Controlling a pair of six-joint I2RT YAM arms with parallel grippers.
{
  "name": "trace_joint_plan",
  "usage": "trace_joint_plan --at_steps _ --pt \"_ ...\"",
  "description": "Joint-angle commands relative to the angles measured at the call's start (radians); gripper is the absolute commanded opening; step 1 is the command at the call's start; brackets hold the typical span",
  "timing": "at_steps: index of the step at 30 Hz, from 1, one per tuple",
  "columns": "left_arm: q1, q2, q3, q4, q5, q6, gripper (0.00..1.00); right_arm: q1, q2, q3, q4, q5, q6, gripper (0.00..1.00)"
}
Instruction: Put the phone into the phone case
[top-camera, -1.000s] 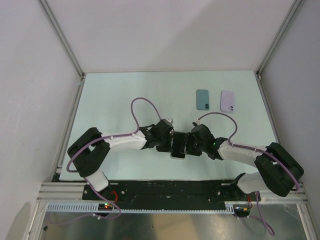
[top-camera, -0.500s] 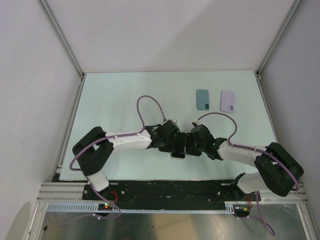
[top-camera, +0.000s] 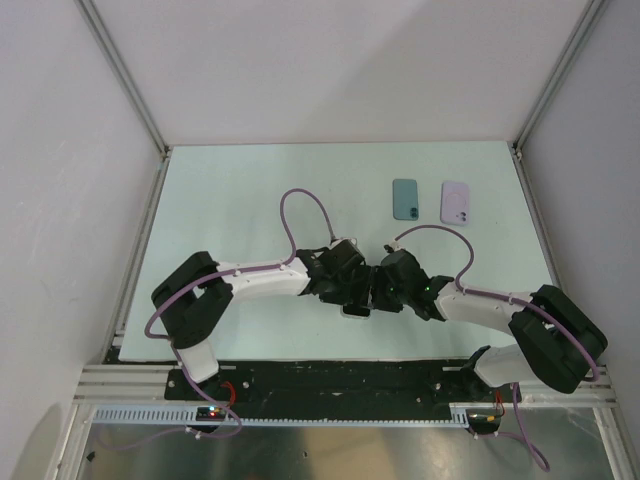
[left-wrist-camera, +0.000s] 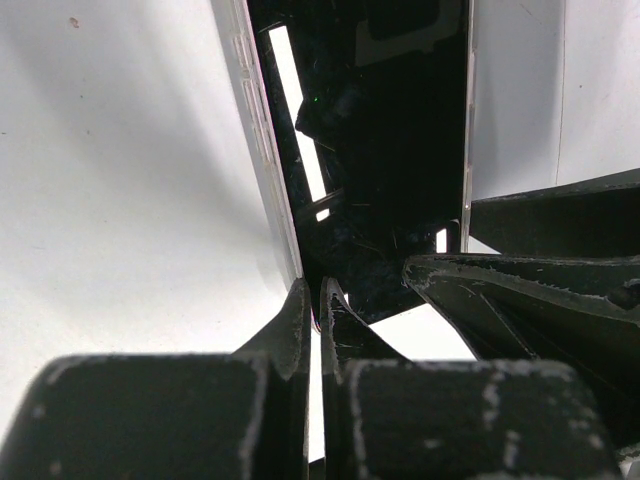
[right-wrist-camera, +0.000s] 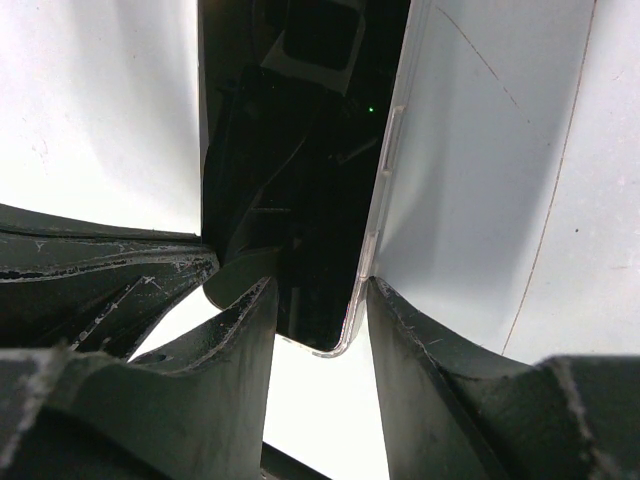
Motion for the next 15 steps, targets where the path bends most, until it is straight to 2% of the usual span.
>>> trace_joint_plan --at_steps 1,15 --pt "-0.064 0.194 -0.068 0.138 0.099 -0.050 0.00 0.015 0.021 -0.007 0.023 0.023 0.006 0.46" --pt "-0.080 0.270 -0.130 0.287 0.181 -0.127 0.00 0.016 -0.031 -0.007 -0.026 0.052 0.003 0.46"
